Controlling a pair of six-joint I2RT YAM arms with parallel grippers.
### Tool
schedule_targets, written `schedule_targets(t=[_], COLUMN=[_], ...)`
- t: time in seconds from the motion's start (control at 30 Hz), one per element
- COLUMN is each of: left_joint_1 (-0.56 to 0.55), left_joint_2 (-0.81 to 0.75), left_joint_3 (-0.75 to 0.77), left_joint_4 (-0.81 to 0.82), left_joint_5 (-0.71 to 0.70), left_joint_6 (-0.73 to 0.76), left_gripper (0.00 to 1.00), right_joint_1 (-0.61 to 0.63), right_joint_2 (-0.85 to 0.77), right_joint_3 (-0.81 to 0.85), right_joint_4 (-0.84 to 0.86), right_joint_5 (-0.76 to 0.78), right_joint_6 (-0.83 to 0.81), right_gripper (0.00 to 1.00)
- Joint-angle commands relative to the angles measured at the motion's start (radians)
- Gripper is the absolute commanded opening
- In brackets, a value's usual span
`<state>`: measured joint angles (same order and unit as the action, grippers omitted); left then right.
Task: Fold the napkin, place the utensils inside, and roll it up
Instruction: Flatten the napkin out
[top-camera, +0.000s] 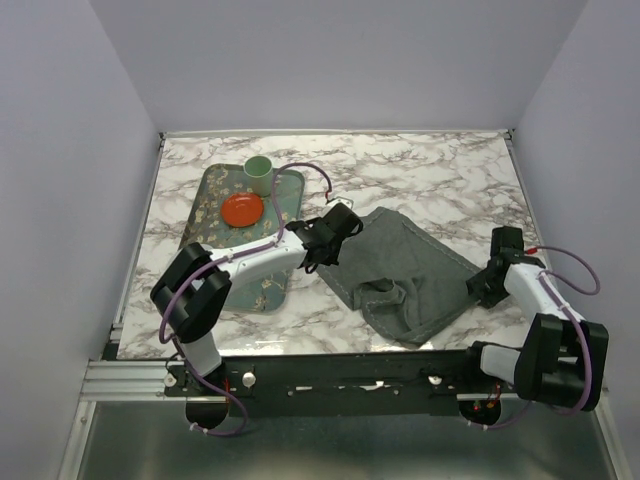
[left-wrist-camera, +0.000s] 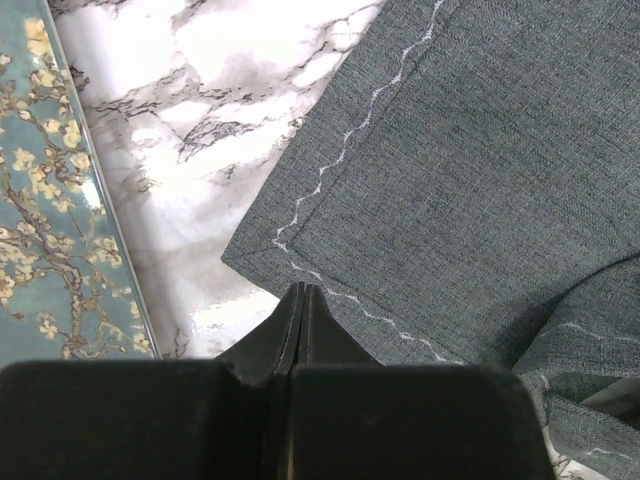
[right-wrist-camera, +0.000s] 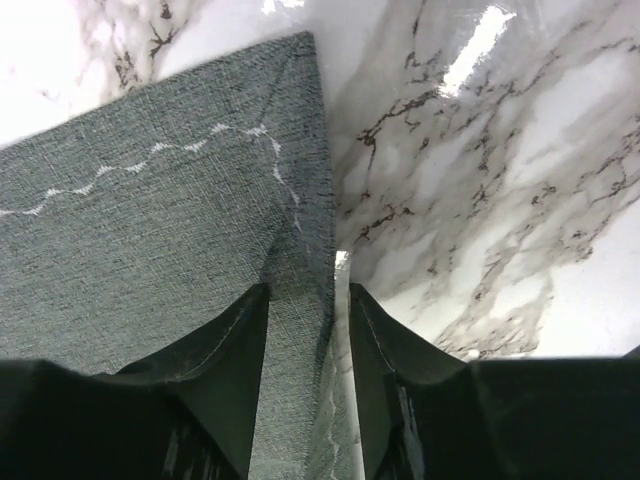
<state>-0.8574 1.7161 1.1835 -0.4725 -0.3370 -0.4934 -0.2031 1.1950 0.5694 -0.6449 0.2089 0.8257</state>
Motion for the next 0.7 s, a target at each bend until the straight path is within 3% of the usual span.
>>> schedule_targets(t=[0.0,0.03,0.2,0.27,0.47,0.57,0.6,0.67], left_joint_1=[0.001,0.001,0.001,0.001,0.001,0.001,0.000,-0.002], left_joint_2=[-0.009,-0.010,-0.010,0.002,0.080,0.089,0.094,0.109], left_joint_3=[0.016,0.016,-0.002,-0.015,-0.002,-0.012,-0.009,-0.008], left_joint_4=[-0.021,-0.020,0.035,0.069,0.109,0.107,0.089,0.078], left_joint_5=[0.009,0.012,0.105,0.144,0.158,0.116,0.104,0.072], left_joint_6=[0.009,0.007,0.016,0.006,-0.022,-0.030,-0.040,-0.053], left_gripper=[0.00,0.00,0.12,0.14,0.17,0.31,0.44,0.55], right_joint_1=[-0.005,-0.005,-0.005,-0.005,-0.004,-0.002,-0.002,-0.002], right_joint_2=[0.052,0.061,0.075,0.074,-0.003,-0.005,-0.005,-0.011], right_joint_3=[0.024,0.044,0.132,0.159,0.185,0.253,0.263,0.273], right_joint_4=[0.044,0.056,0.108,0.155,0.358,0.382,0.386,0.389], right_joint_5=[-0.037,-0.039,-0.048,-0.074,-0.244,-0.311,-0.339,-0.364], right_joint_6=[-0.019,-0.034,-0.181,-0.256,-0.410,-0.442,-0.441,-0.430], right_gripper=[0.44,0.43,0.09,0.00,0.01,0.01,0.00,0.00])
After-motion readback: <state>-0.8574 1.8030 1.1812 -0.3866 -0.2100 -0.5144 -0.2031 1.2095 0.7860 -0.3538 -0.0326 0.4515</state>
